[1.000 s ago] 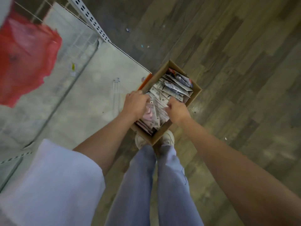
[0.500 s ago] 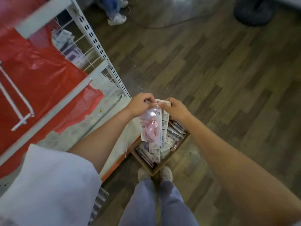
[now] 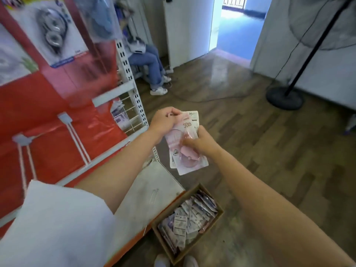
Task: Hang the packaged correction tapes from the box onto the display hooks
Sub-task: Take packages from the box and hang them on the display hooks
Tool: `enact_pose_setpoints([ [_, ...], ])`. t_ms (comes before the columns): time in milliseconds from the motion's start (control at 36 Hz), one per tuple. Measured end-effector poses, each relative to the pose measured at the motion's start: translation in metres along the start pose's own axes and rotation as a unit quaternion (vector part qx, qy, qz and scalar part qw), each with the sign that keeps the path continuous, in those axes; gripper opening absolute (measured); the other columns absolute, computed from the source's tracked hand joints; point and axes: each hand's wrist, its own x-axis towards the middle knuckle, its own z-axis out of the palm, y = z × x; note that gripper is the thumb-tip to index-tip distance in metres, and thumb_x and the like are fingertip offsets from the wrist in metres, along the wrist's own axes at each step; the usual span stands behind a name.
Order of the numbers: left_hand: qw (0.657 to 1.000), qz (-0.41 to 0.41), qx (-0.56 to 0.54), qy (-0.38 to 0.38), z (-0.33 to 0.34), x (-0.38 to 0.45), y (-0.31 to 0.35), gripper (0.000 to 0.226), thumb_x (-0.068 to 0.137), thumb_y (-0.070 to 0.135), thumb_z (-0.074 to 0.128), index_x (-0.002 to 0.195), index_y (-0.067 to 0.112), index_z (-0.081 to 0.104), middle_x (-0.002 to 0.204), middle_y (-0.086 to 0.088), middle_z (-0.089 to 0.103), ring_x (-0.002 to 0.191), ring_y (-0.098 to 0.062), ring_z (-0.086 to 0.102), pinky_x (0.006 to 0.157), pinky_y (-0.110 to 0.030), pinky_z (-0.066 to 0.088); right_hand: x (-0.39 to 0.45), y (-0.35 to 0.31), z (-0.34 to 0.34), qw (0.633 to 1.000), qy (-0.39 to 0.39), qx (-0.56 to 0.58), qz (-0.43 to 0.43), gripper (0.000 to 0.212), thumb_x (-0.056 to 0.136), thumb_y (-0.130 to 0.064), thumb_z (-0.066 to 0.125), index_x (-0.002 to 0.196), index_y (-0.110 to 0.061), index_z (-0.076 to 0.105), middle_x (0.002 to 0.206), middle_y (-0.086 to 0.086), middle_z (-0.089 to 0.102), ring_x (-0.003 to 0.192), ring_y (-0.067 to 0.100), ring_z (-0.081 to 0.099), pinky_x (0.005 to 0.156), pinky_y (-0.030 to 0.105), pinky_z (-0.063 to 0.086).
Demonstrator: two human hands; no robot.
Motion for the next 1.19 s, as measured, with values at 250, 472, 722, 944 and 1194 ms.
enact_pose_setpoints([
  [250,0.992,-0.062,-0.106,-0.029,-0.043,-0.024,0.053,0.042,0.09,0.019,0.063,0.127,0.018,0.042,0.109,-0.005,0.061,0.081,-0.014,0.062,0.06,-0.024,0.05,-0.005,-0.078,-0.012,0.994,0.032,0.062,-0.081,0.038,0.077,-0.017,0.067,0.112,-0.003,0.063,0.1,0.015,0.071,0.087,0.024,0.071,0.075,0.037,0.059],
  [472,0.971,-0.032,-0.234,-0.039,-0.088,-0.054,0.06,0.017,0.097,0.024,0.052,0.107,0.015,0.061,0.091,-0.008,0.069,0.079,-0.021,0.067,0.077,-0.035,0.054,0.003,-0.142,0.023,0.991,-0.014,0.059,-0.12,0.044,0.08,-0.023,0.069,0.119,-0.008,0.057,0.102,0.01,0.071,0.089,0.024,0.071,0.077,0.036,0.059],
  [722,0.974,0.038,-0.216,-0.052,-0.143,-0.093,0.05,0.029,0.089,0.002,0.058,0.117,0.012,0.059,0.108,-0.012,0.068,0.095,-0.024,0.067,0.086,-0.036,0.054,0.006,-0.168,0.077,0.988,-0.022,0.044,-0.147,0.074,0.05,-0.051,0.064,0.115,-0.017,0.058,0.102,0.001,0.071,0.093,0.023,0.069,0.086,0.047,0.055],
  [944,0.97,0.016,-0.208,0.125,-0.182,-0.127,0.03,0.066,0.063,0.028,0.086,0.118,0.004,0.059,0.109,-0.014,0.07,0.099,-0.028,0.067,0.09,-0.043,0.054,-0.04,-0.199,0.123,0.977,-0.133,0.061,-0.157,0.012,0.094,-0.027,0.059,0.102,-0.021,0.065,0.105,0.005,0.07,0.101,0.024,0.066,0.098,0.046,0.049],
  [1194,0.935,-0.006,-0.233,0.268,-0.244,-0.18,0.005,0.056,0.077,0.028,0.077,0.119,0.001,0.05,0.112,-0.016,0.065,0.102,-0.029,0.065,0.092,-0.044,0.053,-0.078,-0.203,0.208,0.919,-0.306,0.232,-0.087,0.025,0.092,-0.012,0.057,0.115,-0.022,0.052,0.106,0.005,0.067,0.095,0.023,0.066,0.076,0.038,0.056],
])
